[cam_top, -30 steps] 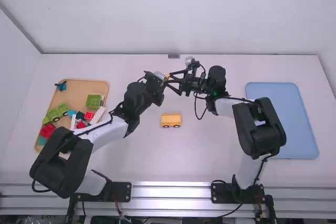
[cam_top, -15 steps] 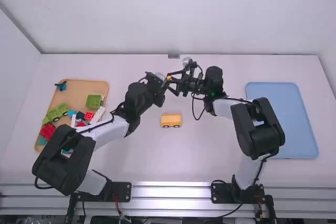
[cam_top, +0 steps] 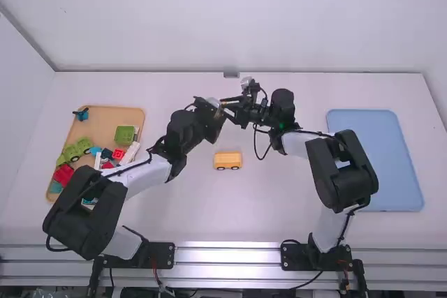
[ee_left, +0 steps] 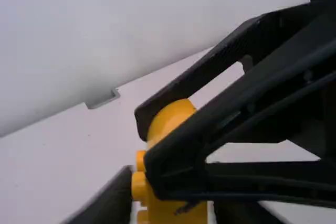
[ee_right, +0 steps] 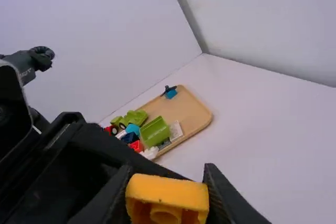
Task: Assemble lego blocks to make yellow taxi
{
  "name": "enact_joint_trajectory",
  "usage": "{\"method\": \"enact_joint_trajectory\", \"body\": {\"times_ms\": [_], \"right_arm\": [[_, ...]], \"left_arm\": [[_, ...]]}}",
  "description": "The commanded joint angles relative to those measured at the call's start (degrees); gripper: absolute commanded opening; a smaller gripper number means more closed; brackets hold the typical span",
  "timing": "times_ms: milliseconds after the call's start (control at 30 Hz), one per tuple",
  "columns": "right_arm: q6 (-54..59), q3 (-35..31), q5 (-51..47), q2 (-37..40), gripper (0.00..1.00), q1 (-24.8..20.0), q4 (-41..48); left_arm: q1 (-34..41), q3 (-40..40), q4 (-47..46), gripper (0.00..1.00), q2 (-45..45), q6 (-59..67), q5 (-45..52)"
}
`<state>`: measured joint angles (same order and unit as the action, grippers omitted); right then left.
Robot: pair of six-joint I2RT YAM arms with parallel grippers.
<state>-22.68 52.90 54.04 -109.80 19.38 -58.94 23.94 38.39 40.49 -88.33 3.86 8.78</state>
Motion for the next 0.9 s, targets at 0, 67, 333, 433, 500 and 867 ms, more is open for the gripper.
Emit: {"method": "enact_joint_trajectory", "body": {"times_ms": [0,67,333,433,500,867], "right_arm": [[2.8,0.4,2.0,1.0,0.24,-0.3,-0.6],[3.3,0.6,4.9,1.0,0.21,-1.1,-1.4],[16.1,10.8,29.9,1.0,0.18,-5.6,13.4],[23.8,13.8,33.2,1.0,0.18,-5.9,21.5],[29.3,15.0,34.1,1.0,0.18,-5.8,26.3],[34.3,15.2,35.4,1.0,0.18,-3.1,26.7]], "left_arm": [[0.4,-0.2,-0.2,0.73,-0.2,0.8,3.1],[0.4,0.0,-1.0,0.88,-0.2,2.1,5.7],[-8.0,6.0,-10.5,0.99,-0.2,3.7,32.3],[-11.3,7.6,-11.5,0.99,-0.9,7.2,45.5],[-13.3,8.0,-11.1,0.99,-1.4,9.9,54.9],[-13.3,8.0,-11.1,0.82,-3.5,9.7,58.3]]}}
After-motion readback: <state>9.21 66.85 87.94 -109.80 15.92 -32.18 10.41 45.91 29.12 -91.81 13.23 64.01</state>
